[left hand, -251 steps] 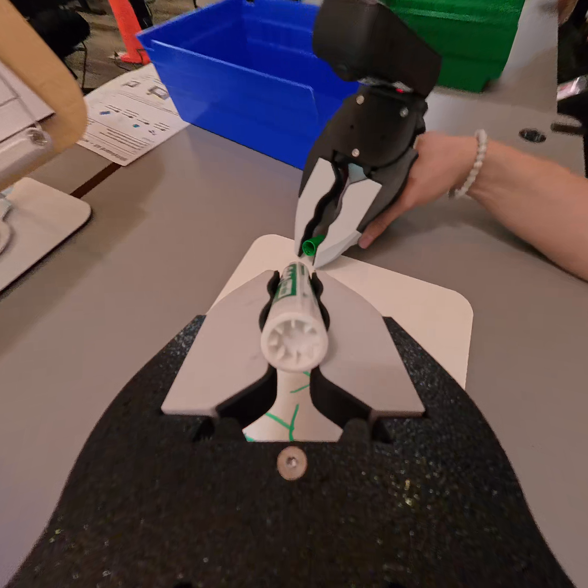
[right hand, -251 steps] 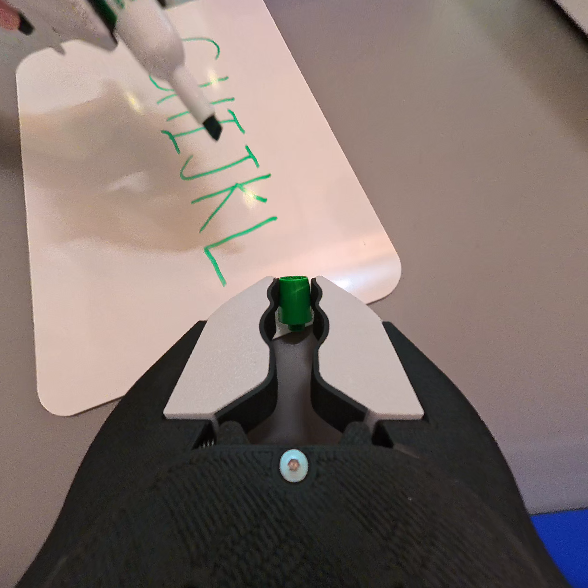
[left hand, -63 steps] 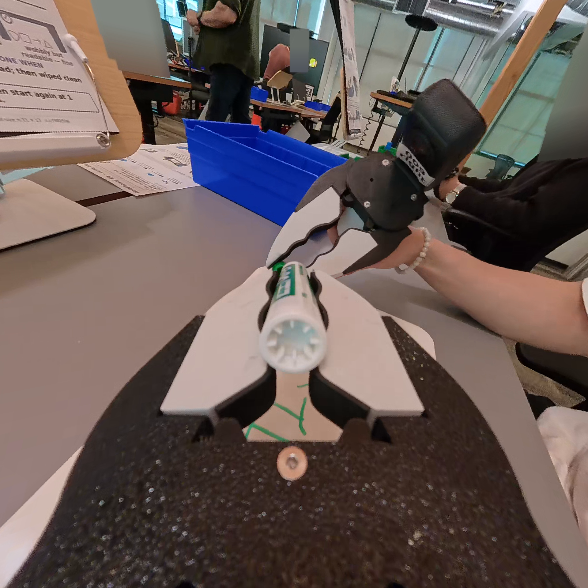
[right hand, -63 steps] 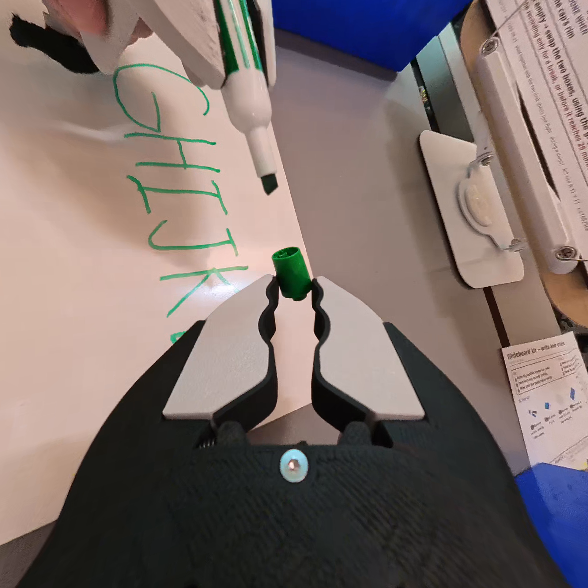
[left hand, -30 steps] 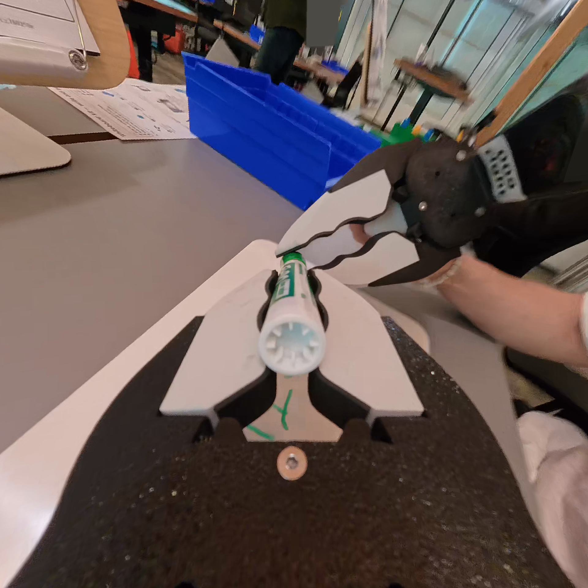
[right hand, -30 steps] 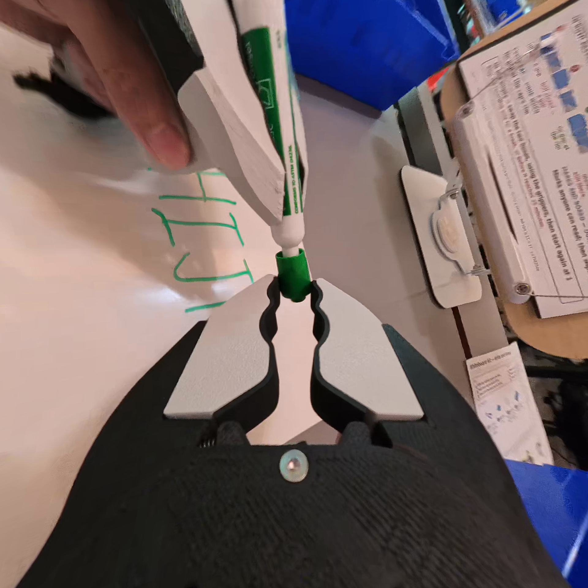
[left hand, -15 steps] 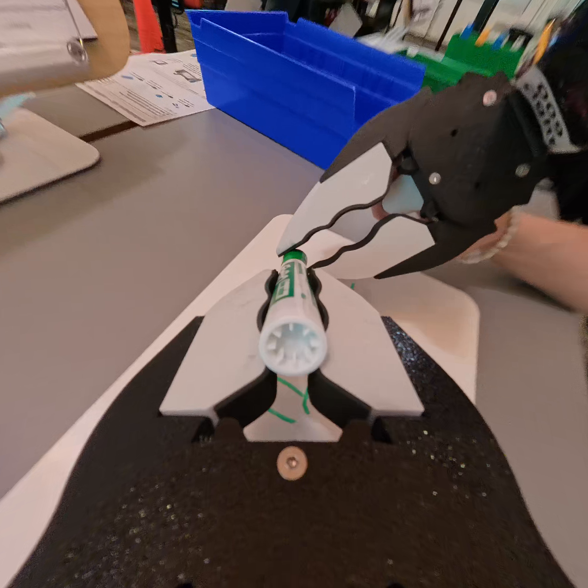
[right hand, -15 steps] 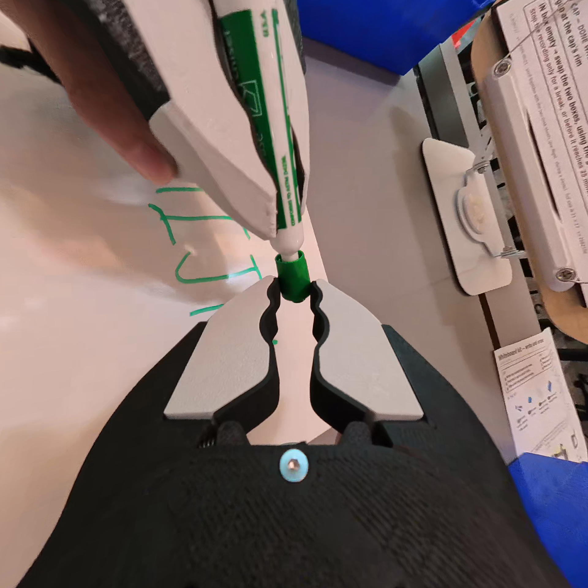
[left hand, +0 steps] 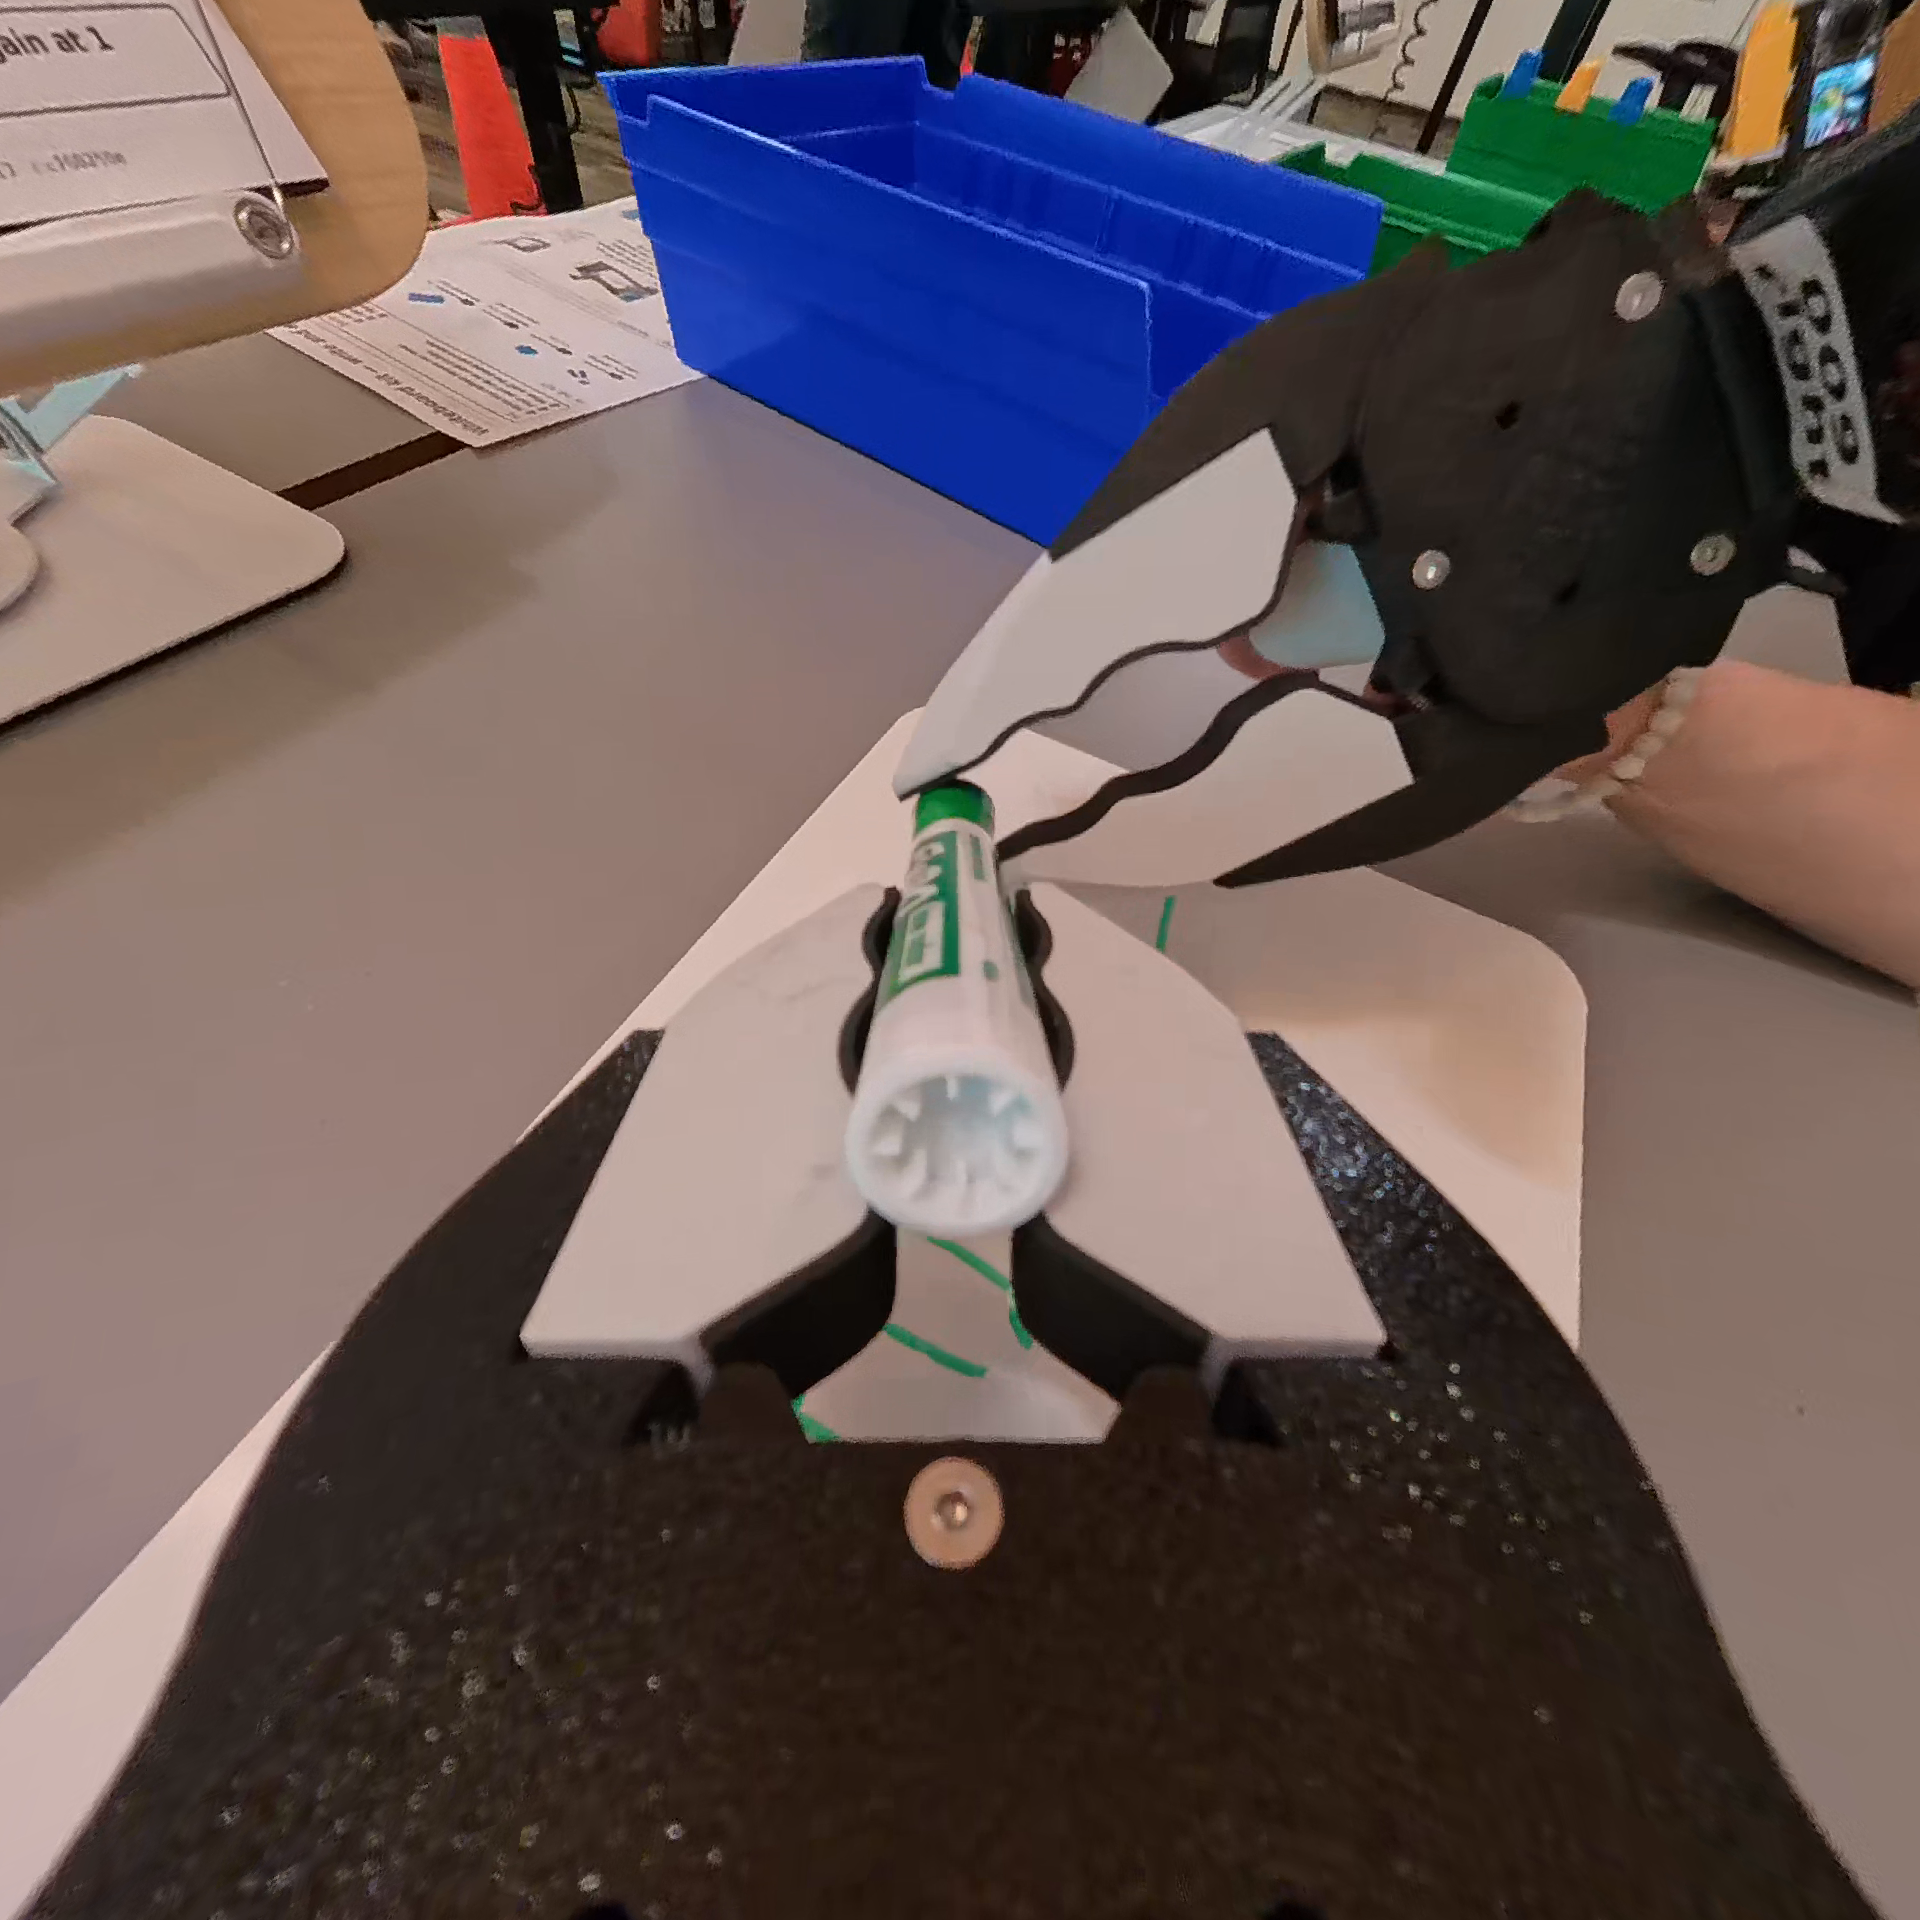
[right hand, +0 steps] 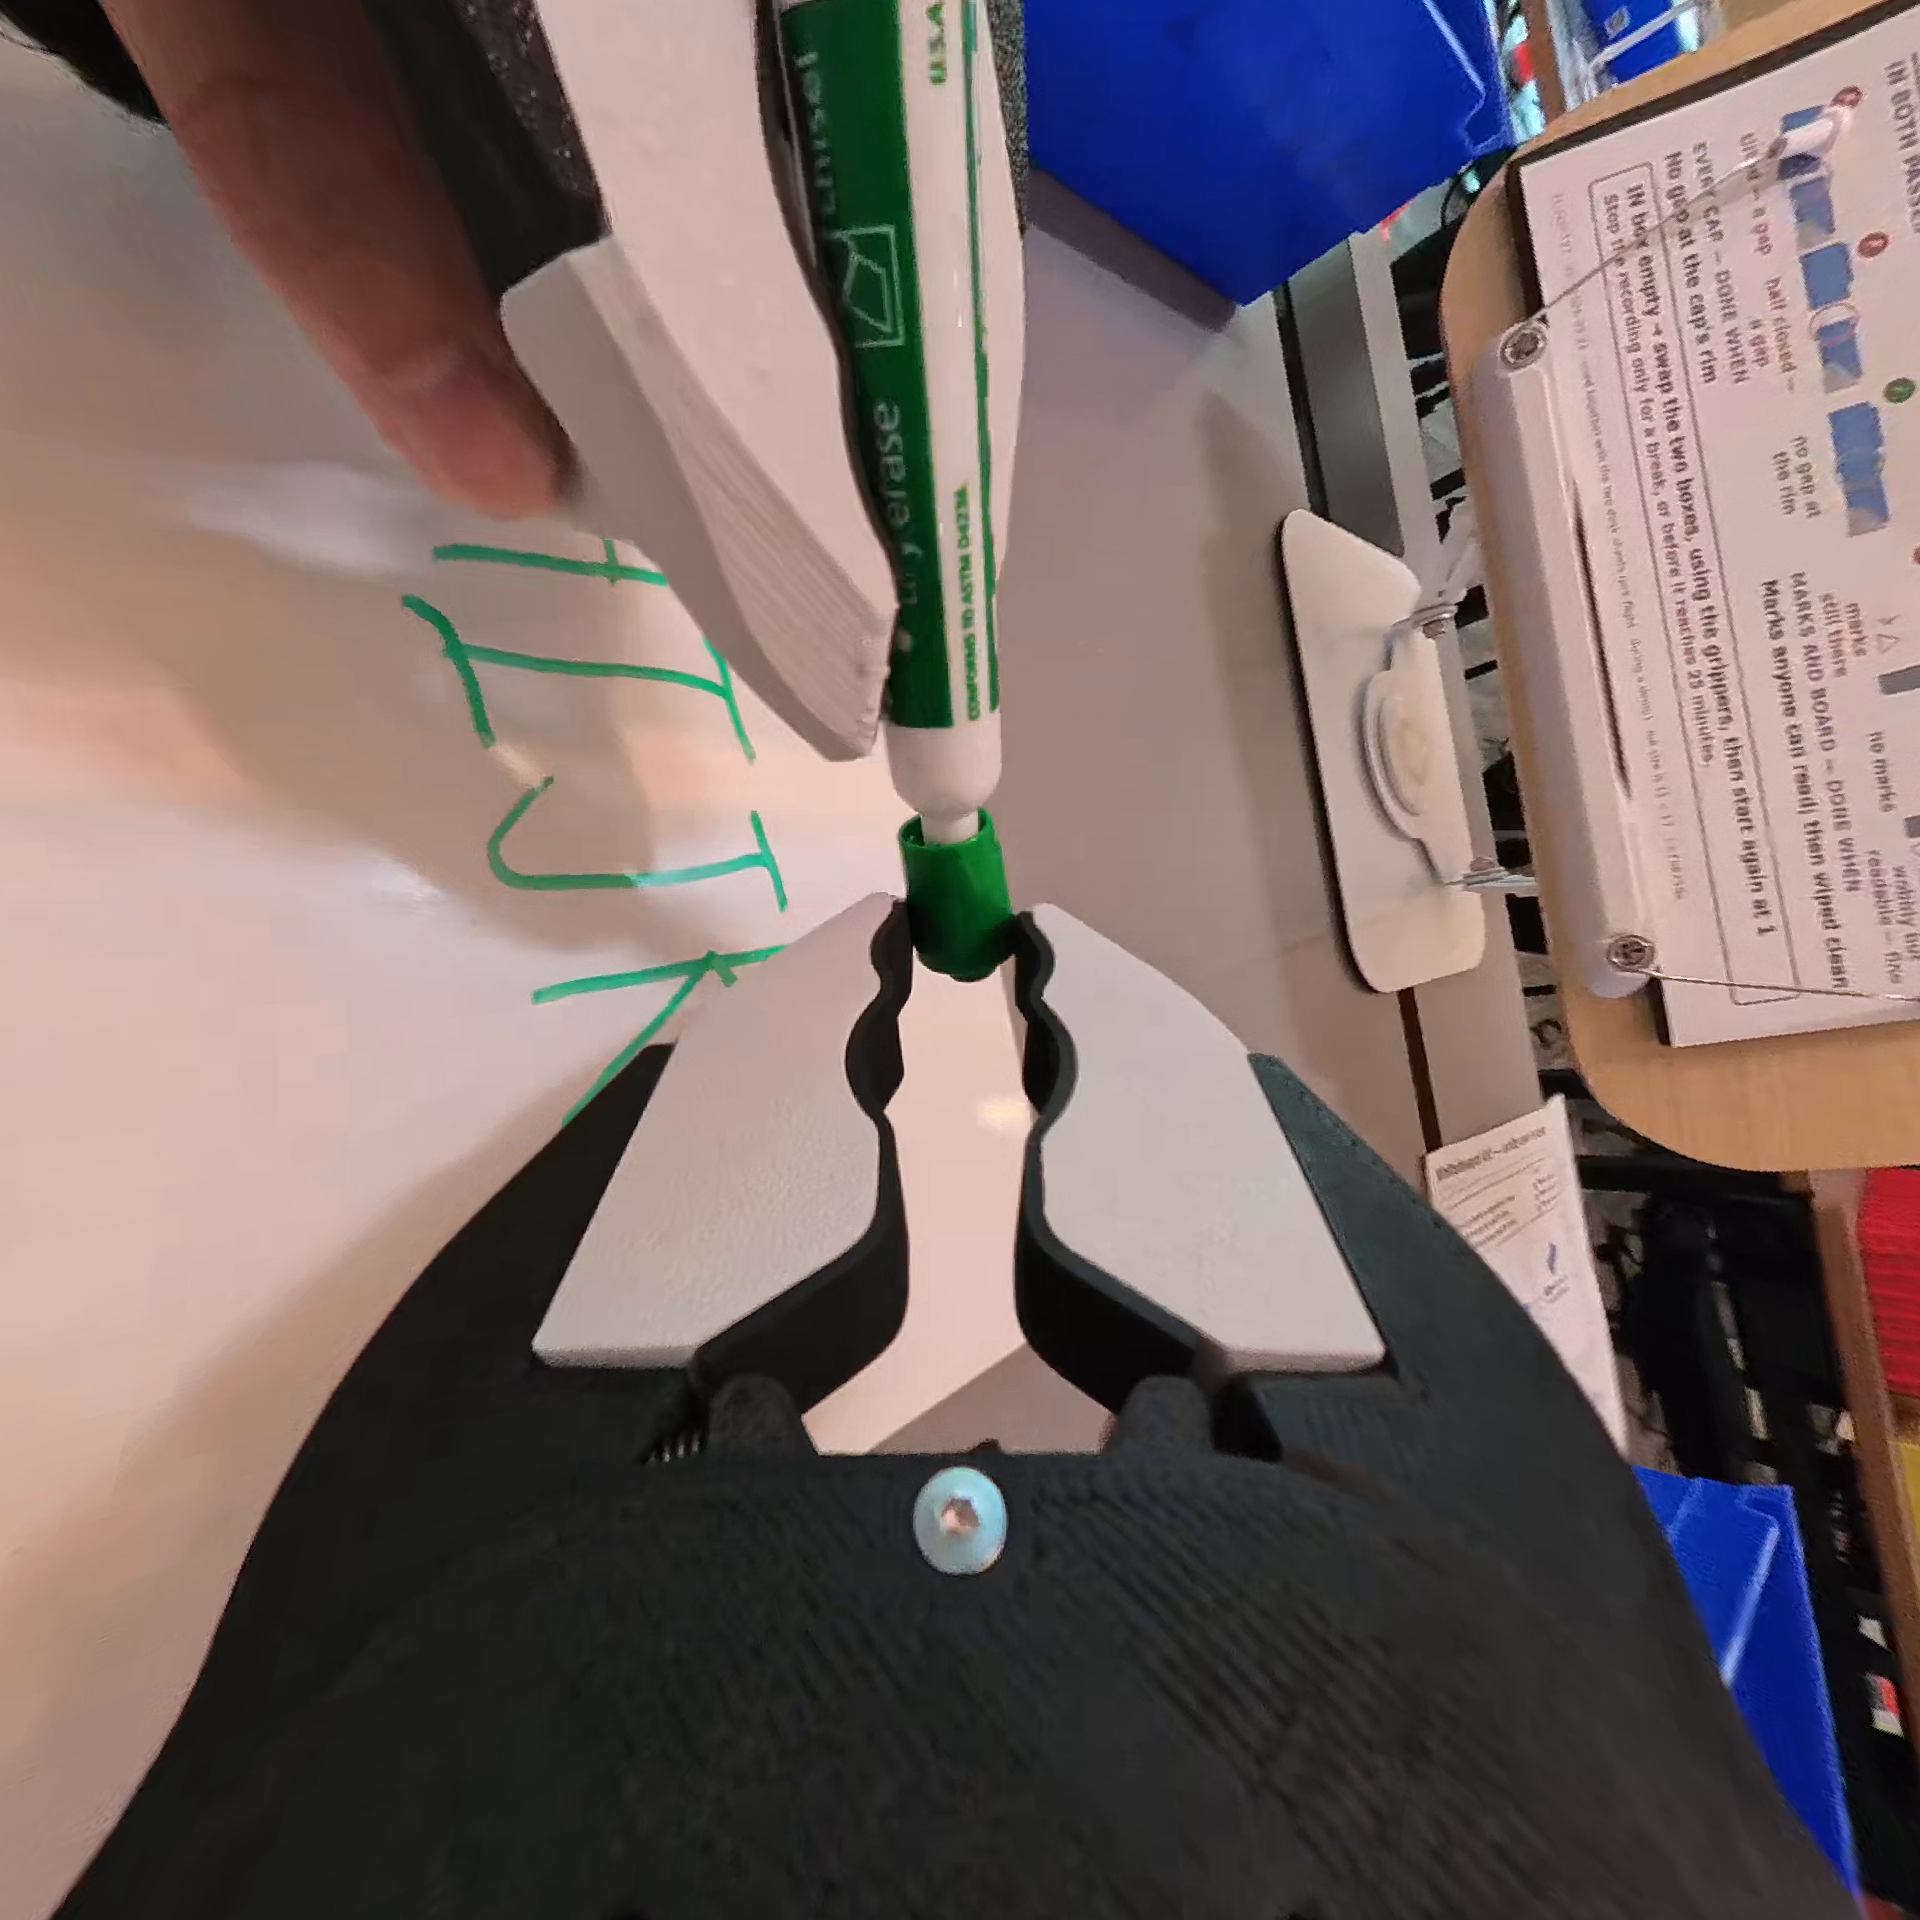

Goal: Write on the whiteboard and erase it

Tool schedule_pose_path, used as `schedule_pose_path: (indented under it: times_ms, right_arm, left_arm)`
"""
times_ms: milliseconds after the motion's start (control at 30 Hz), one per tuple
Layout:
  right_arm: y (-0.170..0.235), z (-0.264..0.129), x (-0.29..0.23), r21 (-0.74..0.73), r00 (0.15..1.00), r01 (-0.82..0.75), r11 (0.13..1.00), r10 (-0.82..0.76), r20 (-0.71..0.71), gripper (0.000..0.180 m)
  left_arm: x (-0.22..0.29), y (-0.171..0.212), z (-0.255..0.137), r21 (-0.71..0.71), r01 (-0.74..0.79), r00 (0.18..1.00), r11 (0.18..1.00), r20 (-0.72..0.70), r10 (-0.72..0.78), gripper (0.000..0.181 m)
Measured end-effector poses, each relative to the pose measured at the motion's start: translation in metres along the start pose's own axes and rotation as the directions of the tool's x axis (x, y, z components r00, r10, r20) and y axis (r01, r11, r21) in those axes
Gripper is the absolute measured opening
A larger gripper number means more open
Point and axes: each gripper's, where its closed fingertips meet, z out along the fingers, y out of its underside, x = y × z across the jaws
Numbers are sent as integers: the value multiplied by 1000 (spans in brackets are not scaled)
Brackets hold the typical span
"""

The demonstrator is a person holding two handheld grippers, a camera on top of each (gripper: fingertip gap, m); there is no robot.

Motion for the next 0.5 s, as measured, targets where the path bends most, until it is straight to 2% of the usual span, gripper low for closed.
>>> schedule_pose_path:
  times_ms: [200, 500]
  right_arm:
    - [6, -1, 3, -31, 998, 51, 998, -53, -38, 19]
    - [4, -1, 5, -58, 992, 97, 994, -102, -79, 19]
  left_arm:
    - [5, -4, 3, 35, 12, 1000, 999, -25, -11, 34]
    - [1, -8, 1, 73, 12, 1000, 997, 5, -12, 32]
